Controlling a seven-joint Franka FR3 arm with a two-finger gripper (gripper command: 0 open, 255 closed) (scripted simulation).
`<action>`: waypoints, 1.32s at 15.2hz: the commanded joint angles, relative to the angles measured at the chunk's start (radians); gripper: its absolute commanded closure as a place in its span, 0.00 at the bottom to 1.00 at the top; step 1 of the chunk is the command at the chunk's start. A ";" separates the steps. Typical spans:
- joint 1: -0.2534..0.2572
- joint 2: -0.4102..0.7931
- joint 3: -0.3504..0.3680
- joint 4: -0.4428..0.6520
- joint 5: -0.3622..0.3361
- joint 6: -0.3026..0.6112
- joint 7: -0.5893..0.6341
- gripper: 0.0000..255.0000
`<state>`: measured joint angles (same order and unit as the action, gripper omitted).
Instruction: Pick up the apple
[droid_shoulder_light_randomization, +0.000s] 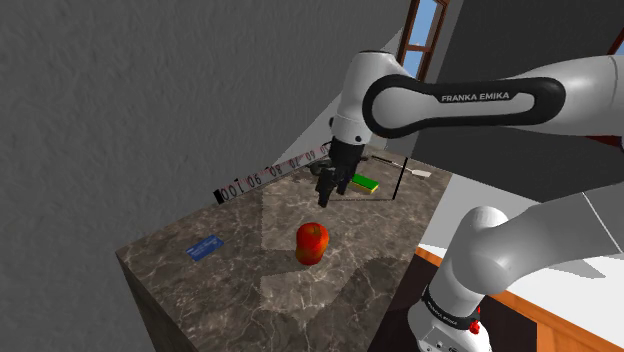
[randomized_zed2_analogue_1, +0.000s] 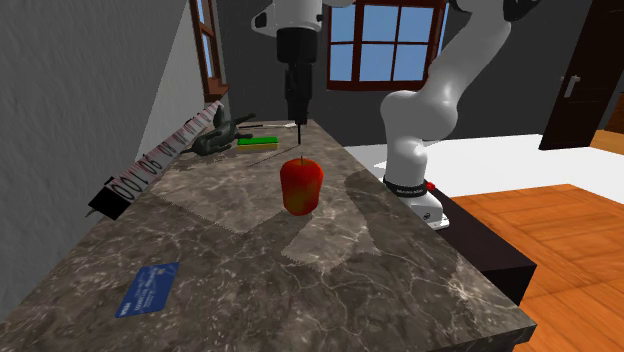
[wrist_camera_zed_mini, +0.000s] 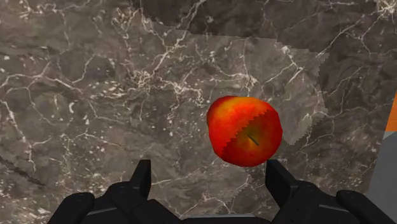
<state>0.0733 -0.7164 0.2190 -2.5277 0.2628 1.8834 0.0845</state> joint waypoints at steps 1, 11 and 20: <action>0.010 0.043 0.034 -0.007 0.031 0.068 0.033 0.00; 0.031 0.173 0.121 -0.056 0.097 0.282 0.088 0.00; 0.033 0.186 0.127 -0.080 0.104 0.318 0.083 1.00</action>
<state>0.1063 -0.5325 0.3448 -2.6056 0.3669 2.2020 0.1671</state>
